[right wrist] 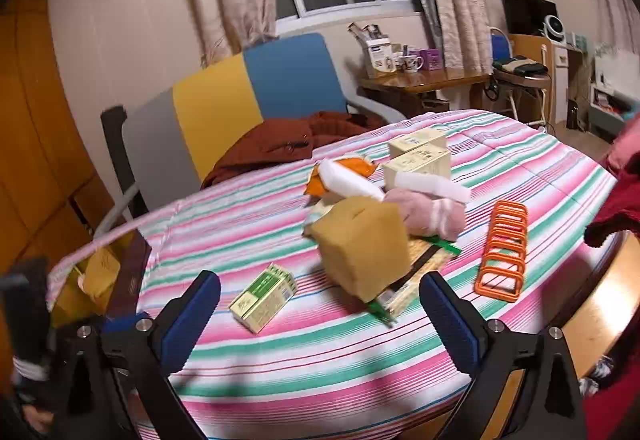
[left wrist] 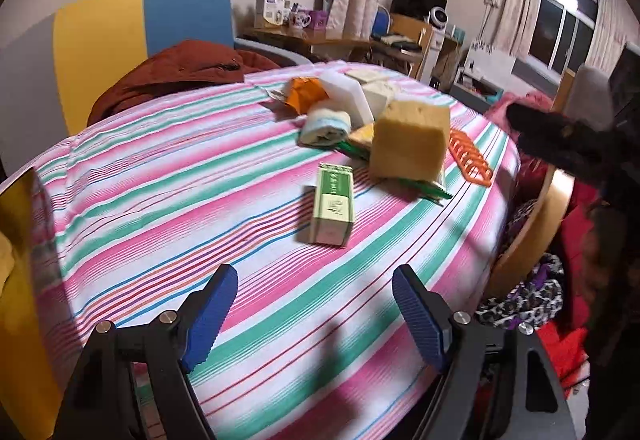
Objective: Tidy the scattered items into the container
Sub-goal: 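Move both tools back toward the remaining items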
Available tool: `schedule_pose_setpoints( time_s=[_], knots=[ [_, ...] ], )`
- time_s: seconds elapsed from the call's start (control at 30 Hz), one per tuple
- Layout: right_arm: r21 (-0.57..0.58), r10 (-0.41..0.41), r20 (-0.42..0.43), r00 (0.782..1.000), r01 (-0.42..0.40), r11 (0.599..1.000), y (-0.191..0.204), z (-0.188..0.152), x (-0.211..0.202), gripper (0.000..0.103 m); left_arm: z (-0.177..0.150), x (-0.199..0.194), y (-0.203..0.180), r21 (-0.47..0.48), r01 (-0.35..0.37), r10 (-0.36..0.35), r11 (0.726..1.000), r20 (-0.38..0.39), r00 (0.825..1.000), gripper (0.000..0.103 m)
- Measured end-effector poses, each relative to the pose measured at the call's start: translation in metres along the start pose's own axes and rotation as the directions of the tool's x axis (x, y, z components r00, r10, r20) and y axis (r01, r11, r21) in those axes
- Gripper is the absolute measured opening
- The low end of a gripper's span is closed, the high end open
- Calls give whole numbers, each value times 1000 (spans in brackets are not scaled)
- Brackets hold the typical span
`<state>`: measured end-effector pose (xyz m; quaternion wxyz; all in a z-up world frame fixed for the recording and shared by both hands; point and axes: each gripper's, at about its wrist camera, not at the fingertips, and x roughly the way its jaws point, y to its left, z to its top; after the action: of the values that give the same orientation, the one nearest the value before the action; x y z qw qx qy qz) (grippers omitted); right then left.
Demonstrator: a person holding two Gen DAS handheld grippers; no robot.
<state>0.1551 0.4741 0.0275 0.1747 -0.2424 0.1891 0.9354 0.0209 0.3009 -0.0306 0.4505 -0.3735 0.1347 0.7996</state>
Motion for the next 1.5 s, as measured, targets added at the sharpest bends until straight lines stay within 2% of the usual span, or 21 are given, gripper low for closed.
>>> schedule_pose_setpoints(
  time_s=[0.13,0.3,0.43,0.63,0.67,0.73,0.83,0.93,1.0,1.2,1.37,1.5],
  knots=[
    [4,24,13,1000,-24,1000,-3,2,-1,103,8,28,0,-14,-40,39,999,-51,998,81],
    [5,56,14,998,-56,998,-6,1,1,103,18,54,13,-56,-130,123,990,-112,986,79],
    [15,68,20,998,-68,998,-11,4,8,103,29,66,31,-108,-206,191,973,-134,972,79],
    [16,70,20,997,-71,997,-17,8,15,103,50,72,59,-188,-323,305,927,-122,945,76],
    [17,72,19,997,-72,997,-18,8,15,103,48,66,61,-210,-318,302,924,-107,947,76],
    [13,69,22,997,-70,997,-21,8,15,103,41,50,52,-211,-268,261,940,-60,963,77],
    [11,68,18,998,-68,998,-27,6,15,103,30,40,23,-141,-198,198,970,-9,980,77],
    [23,67,17,998,-67,997,-33,5,16,103,29,53,4,-70,-181,179,981,-36,983,77],
    [25,71,18,997,-71,997,-33,5,16,103,26,61,3,-99,-143,135,985,-80,988,77],
    [14,78,19,997,-78,997,-34,6,17,103,30,65,9,-196,-83,65,977,-96,993,74],
    [13,63,9,998,-63,998,-36,8,26,103,45,77,15,-330,-23,-14,944,-110,994,72],
    [5,58,10,998,-58,998,-37,11,29,103,49,84,3,-330,-62,30,942,-100,995,72]
  ],
)
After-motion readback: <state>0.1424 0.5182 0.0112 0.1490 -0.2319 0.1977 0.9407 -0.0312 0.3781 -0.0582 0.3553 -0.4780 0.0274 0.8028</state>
